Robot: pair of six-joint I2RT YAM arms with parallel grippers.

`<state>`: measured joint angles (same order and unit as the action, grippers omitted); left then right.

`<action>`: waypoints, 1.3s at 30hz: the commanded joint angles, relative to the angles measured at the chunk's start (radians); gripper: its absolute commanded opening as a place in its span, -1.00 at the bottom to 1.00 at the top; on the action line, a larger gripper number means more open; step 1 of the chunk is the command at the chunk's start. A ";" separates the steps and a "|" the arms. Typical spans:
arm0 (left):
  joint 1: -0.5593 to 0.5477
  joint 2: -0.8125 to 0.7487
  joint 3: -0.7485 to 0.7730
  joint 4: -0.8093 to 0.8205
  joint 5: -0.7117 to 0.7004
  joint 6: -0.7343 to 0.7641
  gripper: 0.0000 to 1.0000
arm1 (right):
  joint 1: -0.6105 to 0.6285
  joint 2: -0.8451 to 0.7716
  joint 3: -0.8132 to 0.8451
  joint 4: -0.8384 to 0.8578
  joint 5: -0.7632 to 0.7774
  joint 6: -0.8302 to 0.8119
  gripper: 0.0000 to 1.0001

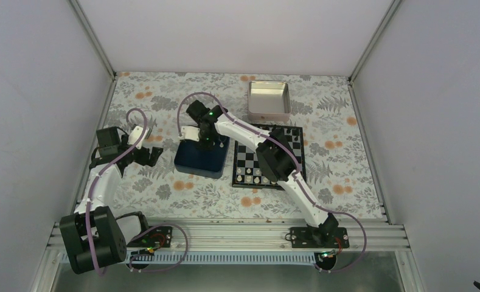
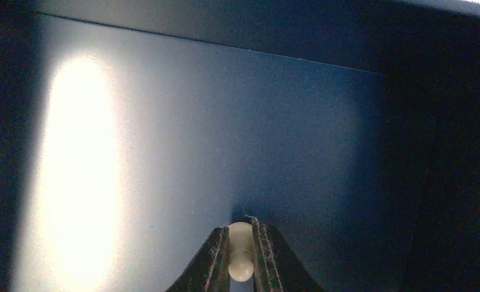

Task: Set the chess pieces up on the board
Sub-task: Pick up the chess piece from the storage box, then place the chess piece on the chessboard.

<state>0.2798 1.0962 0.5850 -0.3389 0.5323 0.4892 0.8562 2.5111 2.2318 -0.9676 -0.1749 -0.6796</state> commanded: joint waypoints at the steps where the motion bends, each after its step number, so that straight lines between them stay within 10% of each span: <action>1: 0.008 -0.019 -0.005 -0.012 0.038 0.021 1.00 | 0.003 0.004 0.014 -0.026 -0.032 0.003 -0.83; 15: 0.013 -0.028 -0.003 -0.009 0.033 0.016 1.00 | -0.066 -0.490 -0.331 -0.015 -0.042 0.046 -0.91; 27: 0.019 -0.026 -0.001 -0.005 0.016 0.010 1.00 | -0.433 -1.062 -0.994 0.070 -0.107 -0.007 -0.91; 39: 0.019 -0.009 -0.001 0.001 -0.004 0.006 1.00 | -0.575 -1.117 -1.344 0.191 -0.157 -0.073 -0.91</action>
<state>0.2928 1.0801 0.5850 -0.3531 0.5270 0.4889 0.2966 1.3685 0.9318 -0.8421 -0.2764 -0.7158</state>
